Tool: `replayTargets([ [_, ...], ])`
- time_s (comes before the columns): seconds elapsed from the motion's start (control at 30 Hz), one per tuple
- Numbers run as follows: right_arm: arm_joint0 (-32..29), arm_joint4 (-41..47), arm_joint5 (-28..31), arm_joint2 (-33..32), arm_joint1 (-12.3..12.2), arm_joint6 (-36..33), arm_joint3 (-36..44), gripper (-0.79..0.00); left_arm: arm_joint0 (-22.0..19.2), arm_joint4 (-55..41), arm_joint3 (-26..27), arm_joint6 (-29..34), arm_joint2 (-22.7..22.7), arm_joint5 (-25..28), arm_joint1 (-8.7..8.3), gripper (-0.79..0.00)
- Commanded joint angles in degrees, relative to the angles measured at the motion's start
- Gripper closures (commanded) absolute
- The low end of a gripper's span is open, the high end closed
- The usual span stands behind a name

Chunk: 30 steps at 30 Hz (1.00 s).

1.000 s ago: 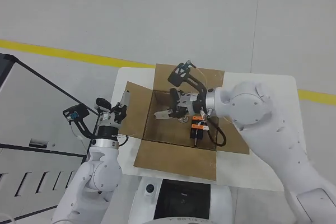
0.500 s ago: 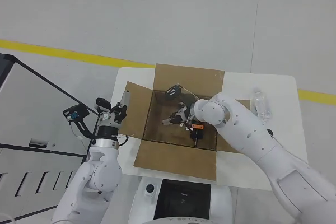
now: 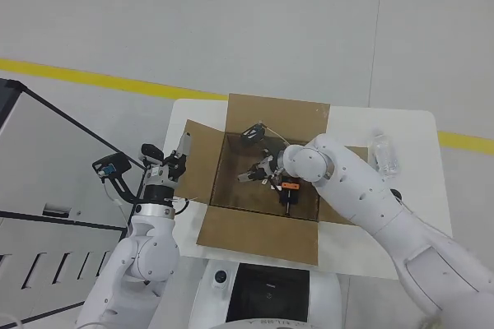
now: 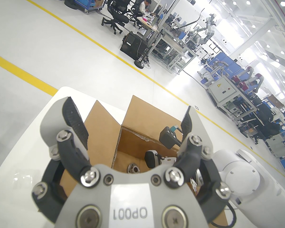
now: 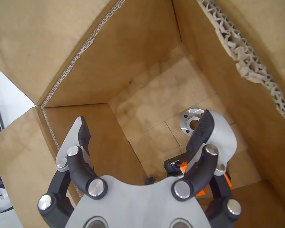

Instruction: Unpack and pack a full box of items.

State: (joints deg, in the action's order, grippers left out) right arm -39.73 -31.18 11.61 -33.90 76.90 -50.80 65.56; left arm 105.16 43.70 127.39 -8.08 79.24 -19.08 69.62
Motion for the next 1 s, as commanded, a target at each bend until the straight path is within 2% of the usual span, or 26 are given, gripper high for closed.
replayTargets([
  [0.0, 0.0, -0.01, 0.0, 0.0, 0.0, 0.0, 0.0, -0.785, 0.01, 0.0, 0.0, 0.0, 0.0, 0.01, 0.0, -0.785],
  [0.83, 0.0, -0.01, 0.0, 0.0, 0.0, 0.0, 0.0, -0.785, 0.01, 0.0, 0.0, 0.0, 0.0, 0.01, 0.0, -0.785],
  [0.87, 0.0, -0.01, 0.0, 0.0, 0.0, 0.0, 0.0, 0.0, 0.01, 0.0, 0.0, 0.0, 0.0, 0.01, 0.0, -0.551],
  [0.9, 0.0, -0.01, 0.0, 0.0, 0.0, 0.0, 0.0, 0.0, 0.01, 0.0, 0.0, 0.0, 0.0, 0.01, 0.0, 0.0],
  [0.97, 0.0, -0.01, 0.0, 0.0, 0.0, 0.0, 0.0, 0.0, 0.01, 0.0, 0.0, 0.0, 0.0, 0.01, 0.0, 0.0],
])
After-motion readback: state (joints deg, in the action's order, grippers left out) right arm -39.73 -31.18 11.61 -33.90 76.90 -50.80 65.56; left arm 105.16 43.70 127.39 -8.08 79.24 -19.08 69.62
